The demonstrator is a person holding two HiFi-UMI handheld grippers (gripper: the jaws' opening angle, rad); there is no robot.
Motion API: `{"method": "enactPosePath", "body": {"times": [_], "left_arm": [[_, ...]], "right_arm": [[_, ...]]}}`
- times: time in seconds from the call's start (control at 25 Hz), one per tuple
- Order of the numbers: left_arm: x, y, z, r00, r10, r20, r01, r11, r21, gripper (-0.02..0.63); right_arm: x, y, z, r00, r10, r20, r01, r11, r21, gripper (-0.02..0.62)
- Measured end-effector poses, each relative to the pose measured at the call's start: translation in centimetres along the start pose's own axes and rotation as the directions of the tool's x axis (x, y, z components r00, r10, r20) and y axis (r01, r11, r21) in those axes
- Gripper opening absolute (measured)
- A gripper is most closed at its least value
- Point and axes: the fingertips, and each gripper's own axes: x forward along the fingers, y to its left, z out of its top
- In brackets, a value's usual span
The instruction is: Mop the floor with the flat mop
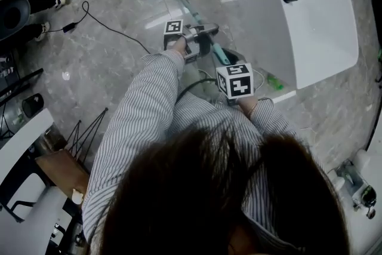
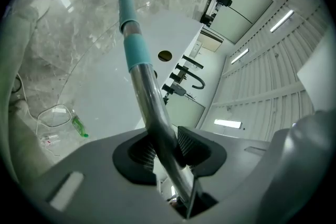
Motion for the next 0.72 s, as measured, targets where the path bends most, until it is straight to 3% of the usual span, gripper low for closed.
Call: {"method": "enactPosePath", "body": {"times": [0.36,0.72], "left_arm": [[-2.5,-8.2,13.5,1.0,-0.005,0.027,0.005,1.0,-0.005,0.116],[-1.6,-15.5,25.5,0.998,-0.011,0.064,0.011,1.0,0.011,0.117]], "right_arm": [[8.8,2.3,13.2,1.0,-0.027,-0.002,0.027,0.998,0.053,0.115],[15.7,0.9,25.2,0.999,-0.026,0.024,0.024,0.998,0.06,0.117]]}}
